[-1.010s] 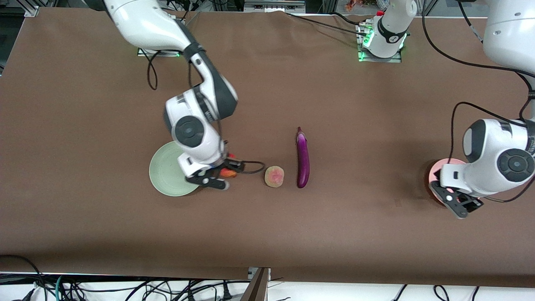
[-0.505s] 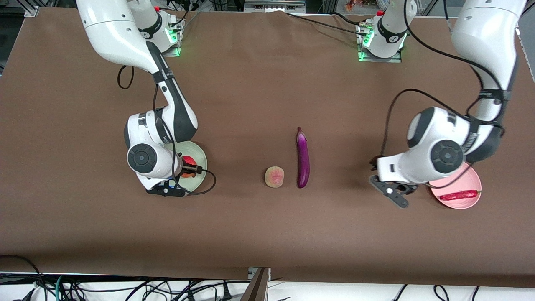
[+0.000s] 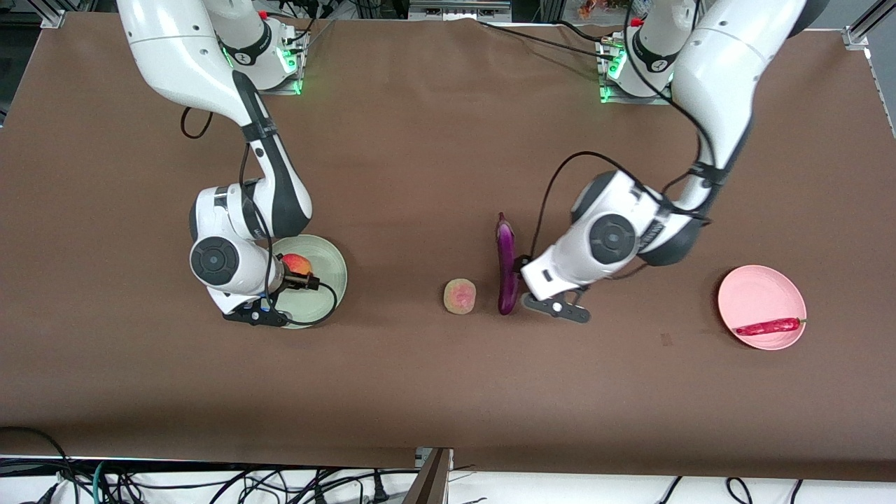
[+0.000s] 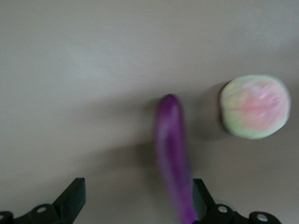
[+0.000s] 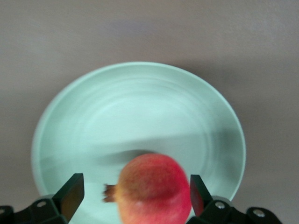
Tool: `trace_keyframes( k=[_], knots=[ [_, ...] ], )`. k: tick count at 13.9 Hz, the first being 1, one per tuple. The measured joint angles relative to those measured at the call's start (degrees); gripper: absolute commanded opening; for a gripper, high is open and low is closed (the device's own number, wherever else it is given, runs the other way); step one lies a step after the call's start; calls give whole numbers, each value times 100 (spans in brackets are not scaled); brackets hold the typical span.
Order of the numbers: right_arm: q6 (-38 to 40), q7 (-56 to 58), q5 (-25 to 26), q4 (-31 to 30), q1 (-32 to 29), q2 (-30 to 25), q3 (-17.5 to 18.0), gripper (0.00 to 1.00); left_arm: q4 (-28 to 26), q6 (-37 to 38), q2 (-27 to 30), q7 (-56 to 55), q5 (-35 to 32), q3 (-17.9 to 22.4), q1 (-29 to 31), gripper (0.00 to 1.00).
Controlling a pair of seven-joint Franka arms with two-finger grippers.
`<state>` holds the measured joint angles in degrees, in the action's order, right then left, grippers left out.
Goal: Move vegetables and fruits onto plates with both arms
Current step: 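Release the pomegranate on the green plate while the left gripper grasps the eggplant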
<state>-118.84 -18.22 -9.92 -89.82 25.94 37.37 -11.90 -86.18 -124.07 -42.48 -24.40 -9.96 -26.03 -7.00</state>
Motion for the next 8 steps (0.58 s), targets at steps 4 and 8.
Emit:
trace_keyframes(
  k=[4,8],
  knots=[
    [479,-643,-653,635,114,-124,49,100,-409,-1086,-377,-1030,0,35,-234,100],
    [304,-1802,-696,1111,692,197,146,100,-576,-1300,-501,-1079,0,135,-225,36]
  ],
)
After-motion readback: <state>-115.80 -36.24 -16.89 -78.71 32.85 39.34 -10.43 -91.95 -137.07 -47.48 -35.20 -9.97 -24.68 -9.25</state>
